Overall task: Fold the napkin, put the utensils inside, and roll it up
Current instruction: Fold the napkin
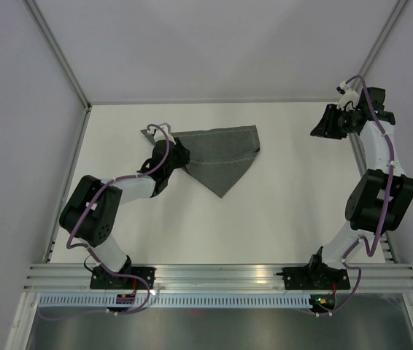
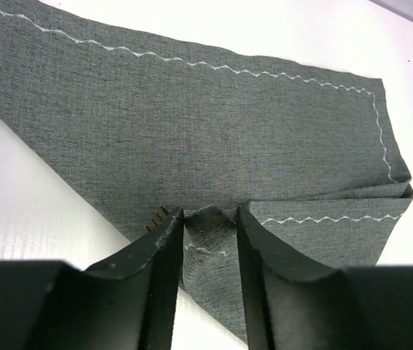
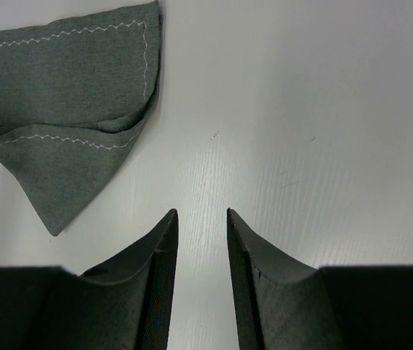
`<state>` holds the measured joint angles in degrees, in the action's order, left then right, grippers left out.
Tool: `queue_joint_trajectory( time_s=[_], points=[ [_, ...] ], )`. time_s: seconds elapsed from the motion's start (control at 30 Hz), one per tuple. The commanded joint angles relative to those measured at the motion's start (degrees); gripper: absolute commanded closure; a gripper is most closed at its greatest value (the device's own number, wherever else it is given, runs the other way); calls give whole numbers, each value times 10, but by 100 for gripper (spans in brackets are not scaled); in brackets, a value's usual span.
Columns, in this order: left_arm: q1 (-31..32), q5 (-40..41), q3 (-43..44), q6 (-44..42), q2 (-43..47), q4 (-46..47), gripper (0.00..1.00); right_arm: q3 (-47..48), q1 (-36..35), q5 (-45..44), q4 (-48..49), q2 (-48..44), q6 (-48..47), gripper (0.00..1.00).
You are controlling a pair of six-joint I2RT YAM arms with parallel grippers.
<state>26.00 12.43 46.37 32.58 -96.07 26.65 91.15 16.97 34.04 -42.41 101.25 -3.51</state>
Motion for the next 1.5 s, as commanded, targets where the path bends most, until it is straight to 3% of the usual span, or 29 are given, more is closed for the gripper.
queue_joint_trajectory(
  time_s=[0.0,0.43,0.7,0.8,1.03,1.37,1.47],
  points=[
    [-10,-21,23,11,-4,9,58,-6,-3,1,3,2,-10,61],
    [-79,-62,54,21,2,-1,36,-4,-4,5,-4,-4,-22,61],
    [-169,-10,107,101,-9,-120,33,-6,-18,9,-21,-11,-40,60],
    [-195,-18,137,111,-45,-150,17,-7,-19,12,-21,-11,-42,60],
    [-228,-33,245,122,-136,-217,31,-14,-25,14,-21,-4,-48,61],
    [-241,-35,329,140,-211,-297,34,-16,-25,14,-18,12,-53,62],
    [-242,-36,360,141,-235,-317,39,-16,-25,14,-16,15,-53,62]
  ],
)
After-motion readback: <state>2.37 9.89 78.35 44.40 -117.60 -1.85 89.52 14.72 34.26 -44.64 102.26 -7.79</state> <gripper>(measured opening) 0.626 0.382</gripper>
